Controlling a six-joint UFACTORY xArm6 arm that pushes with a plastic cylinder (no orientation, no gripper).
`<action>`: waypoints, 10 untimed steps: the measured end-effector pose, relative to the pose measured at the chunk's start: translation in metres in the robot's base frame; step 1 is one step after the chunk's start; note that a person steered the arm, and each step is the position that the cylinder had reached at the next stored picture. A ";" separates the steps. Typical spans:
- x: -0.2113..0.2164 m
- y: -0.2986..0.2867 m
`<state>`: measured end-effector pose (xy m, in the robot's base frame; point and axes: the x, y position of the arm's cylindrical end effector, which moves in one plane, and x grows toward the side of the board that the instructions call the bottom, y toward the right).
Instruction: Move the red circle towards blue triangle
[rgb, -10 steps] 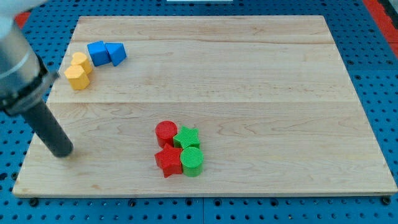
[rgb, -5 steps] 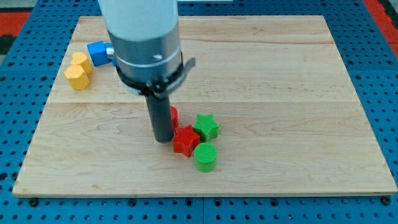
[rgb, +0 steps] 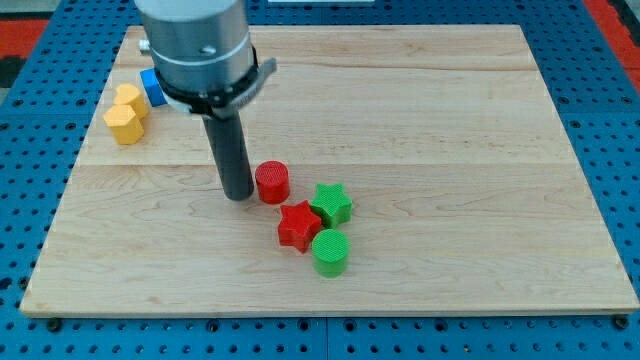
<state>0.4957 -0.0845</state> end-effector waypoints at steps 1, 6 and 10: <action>0.012 0.042; -0.101 0.043; -0.110 0.098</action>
<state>0.3852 0.0136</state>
